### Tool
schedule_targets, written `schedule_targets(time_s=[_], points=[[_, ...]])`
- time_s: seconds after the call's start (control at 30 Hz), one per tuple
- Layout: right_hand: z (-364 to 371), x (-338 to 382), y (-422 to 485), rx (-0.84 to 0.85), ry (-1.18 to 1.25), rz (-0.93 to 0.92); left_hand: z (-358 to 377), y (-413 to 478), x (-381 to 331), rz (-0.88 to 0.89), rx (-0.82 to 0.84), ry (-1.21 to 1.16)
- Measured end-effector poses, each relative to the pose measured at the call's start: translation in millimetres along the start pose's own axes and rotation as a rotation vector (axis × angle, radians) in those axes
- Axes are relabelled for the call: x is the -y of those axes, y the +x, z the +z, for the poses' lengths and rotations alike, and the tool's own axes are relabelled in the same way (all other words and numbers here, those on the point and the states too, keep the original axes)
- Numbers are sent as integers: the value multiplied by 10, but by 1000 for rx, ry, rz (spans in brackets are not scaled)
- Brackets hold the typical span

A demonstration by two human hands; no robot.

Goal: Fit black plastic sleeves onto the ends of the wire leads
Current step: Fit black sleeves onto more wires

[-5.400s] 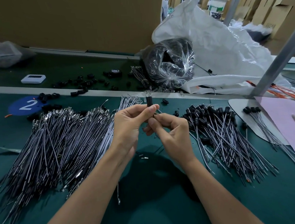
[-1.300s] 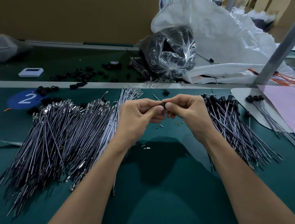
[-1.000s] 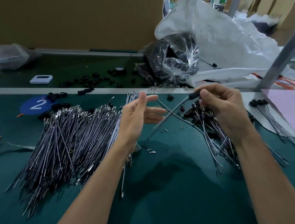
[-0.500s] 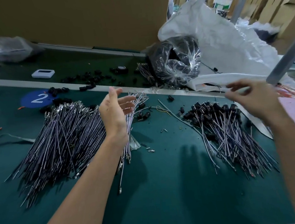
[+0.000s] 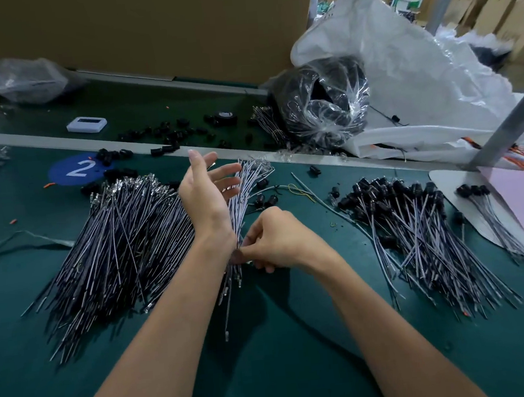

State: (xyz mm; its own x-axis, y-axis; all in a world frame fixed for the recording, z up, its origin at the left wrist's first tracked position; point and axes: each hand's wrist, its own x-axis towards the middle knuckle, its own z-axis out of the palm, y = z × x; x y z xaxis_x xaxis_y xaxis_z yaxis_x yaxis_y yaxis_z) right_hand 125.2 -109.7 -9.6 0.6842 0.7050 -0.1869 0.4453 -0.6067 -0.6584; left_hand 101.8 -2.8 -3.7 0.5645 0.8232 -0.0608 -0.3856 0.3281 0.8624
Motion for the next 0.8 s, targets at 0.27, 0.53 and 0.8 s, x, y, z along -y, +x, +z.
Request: schedule_targets(time_s=[0.27, 0.53, 0.8], points=[[49, 47, 9, -20, 46, 66, 8, -22, 3, 10, 9, 27], [-88, -82, -16, -65, 199, 58, -6, -16, -4, -4, -9, 30], [-416, -385, -118, -142, 380, -31, -5, -1, 33, 24, -78, 49]])
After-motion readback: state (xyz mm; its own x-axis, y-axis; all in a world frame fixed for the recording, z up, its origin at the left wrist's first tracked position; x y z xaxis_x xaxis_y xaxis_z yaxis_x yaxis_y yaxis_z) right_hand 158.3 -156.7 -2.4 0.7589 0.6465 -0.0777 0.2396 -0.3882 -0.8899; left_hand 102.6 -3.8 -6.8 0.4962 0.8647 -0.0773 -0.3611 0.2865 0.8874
